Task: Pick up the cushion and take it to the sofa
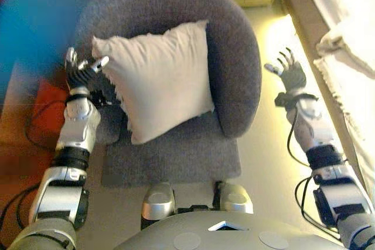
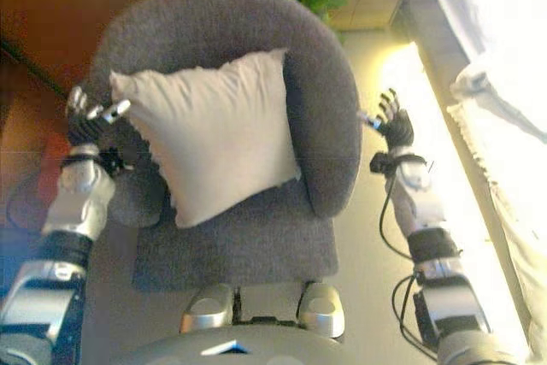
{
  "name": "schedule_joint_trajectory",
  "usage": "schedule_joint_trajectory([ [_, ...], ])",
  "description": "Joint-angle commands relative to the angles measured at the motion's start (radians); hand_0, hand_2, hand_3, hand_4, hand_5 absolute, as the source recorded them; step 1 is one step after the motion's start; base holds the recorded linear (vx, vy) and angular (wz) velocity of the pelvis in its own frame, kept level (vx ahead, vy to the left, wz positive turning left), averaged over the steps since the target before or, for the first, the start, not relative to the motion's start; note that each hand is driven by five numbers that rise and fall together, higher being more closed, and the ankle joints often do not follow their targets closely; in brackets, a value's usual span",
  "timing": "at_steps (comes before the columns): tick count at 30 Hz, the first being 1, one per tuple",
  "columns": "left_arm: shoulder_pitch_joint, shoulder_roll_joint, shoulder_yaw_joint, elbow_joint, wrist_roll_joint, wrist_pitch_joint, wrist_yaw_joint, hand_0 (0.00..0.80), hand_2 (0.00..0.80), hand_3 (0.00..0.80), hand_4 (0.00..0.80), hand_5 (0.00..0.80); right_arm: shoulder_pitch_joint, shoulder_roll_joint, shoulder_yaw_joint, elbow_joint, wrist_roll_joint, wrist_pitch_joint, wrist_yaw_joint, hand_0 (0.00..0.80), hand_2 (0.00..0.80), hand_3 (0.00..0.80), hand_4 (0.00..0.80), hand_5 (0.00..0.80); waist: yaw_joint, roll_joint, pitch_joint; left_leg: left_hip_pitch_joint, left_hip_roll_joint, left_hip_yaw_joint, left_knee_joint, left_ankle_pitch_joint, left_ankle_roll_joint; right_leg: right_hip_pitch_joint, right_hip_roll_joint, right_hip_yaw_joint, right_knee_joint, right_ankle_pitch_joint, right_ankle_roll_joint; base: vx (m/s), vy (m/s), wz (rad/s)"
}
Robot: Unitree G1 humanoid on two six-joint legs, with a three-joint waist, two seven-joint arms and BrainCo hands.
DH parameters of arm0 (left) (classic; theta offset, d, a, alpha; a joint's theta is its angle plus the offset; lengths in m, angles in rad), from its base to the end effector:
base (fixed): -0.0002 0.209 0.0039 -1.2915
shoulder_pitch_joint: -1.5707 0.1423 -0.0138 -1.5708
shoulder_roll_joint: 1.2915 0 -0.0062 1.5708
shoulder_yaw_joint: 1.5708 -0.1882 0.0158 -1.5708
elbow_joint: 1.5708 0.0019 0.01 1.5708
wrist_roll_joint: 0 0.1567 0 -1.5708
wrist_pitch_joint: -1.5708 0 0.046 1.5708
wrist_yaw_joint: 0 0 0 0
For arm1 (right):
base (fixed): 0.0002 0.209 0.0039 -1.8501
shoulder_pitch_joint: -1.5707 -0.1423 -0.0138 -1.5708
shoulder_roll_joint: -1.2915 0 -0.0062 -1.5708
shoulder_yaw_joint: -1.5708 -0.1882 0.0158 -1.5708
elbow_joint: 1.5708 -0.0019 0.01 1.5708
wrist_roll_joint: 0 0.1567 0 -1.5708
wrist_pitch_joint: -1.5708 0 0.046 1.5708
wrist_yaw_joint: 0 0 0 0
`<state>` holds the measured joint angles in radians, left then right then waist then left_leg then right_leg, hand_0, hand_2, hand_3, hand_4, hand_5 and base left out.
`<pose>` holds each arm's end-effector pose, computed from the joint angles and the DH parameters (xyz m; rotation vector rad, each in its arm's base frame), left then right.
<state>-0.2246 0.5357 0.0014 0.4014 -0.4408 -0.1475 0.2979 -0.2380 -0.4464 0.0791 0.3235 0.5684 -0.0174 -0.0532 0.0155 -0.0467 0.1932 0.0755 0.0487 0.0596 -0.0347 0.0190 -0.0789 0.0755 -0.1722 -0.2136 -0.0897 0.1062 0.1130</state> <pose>0.2601 0.2743 0.0573 0.0905 -0.0251 0.4277 0.2671 -0.2311 0.0495 0.1042 0.0813 -0.0647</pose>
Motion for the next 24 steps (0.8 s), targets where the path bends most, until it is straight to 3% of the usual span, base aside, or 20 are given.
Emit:
schedule_joint_trajectory([
  [1, 0.010, 0.014, 0.089, -0.072, 0.087, -0.098, -0.019, 0.000, 0.000, 0.000, 0.000, 0.000, 0.079, -0.011, -0.037, -0.080, -0.048, -0.057, 0.084, 0.000, 0.000, 0.000, 0.000, 0.000, 0.023, 0.024, -0.139, -0.011, -0.006, 0.061, 0.021, -0.030, 0.028, 0.001, 0.003, -0.019, 0.096, -0.095, 0.001, 0.062, -0.004, -0.02],
  [7, 0.070, 0.005, 0.134, -0.047, 0.053, -0.083, -0.058, 0.000, 0.000, 0.000, 0.000, 0.000, 0.120, 0.017, -0.026, -0.124, -0.064, -0.019, 0.149, 0.000, 0.000, 0.000, 0.000, 0.000, 0.024, 0.026, -0.168, 0.008, -0.007, 0.070, 0.016, -0.033, 0.026, 0.030, 0.016, -0.027, 0.064, -0.092, -0.005, 0.041, 0.001, -0.04],
  [13, 0.094, -0.018, 0.144, -0.069, 0.027, -0.075, -0.116, 0.000, 0.000, 0.000, 0.000, 0.000, 0.134, -0.016, 0.034, -0.188, -0.135, 0.018, 0.330, 0.000, 0.000, 0.000, 0.000, 0.000, 0.028, 0.026, -0.183, 0.017, -0.012, 0.071, 0.001, -0.028, 0.028, 0.039, 0.019, -0.023, 0.053, -0.088, -0.003, 0.018, 0.001, 0.00],
  [17, 0.084, -0.027, 0.123, -0.071, 0.025, -0.066, -0.120, 0.000, 0.000, 0.000, 0.000, 0.000, 0.123, -0.065, 0.124, -0.205, -0.173, 0.079, 0.506, 0.000, 0.000, 0.000, 0.000, 0.000, 0.036, 0.019, -0.185, 0.011, -0.015, 0.068, 0.010, -0.030, 0.026, 0.035, 0.016, -0.022, 0.057, -0.088, 0.000, 0.046, -0.006, 0.00],
  [24, 0.031, -0.060, 0.059, -0.076, 0.006, -0.054, -0.081, 0.000, 0.000, 0.000, 0.000, 0.000, -0.003, -0.016, 0.293, -0.099, -0.166, 0.162, 0.473, 0.000, 0.000, 0.000, 0.000, 0.000, 0.072, 0.016, -0.169, -0.004, -0.018, 0.049, 0.019, -0.026, 0.023, 0.035, 0.010, -0.042, 0.050, -0.084, -0.002, 0.010, 0.001, -0.01],
])
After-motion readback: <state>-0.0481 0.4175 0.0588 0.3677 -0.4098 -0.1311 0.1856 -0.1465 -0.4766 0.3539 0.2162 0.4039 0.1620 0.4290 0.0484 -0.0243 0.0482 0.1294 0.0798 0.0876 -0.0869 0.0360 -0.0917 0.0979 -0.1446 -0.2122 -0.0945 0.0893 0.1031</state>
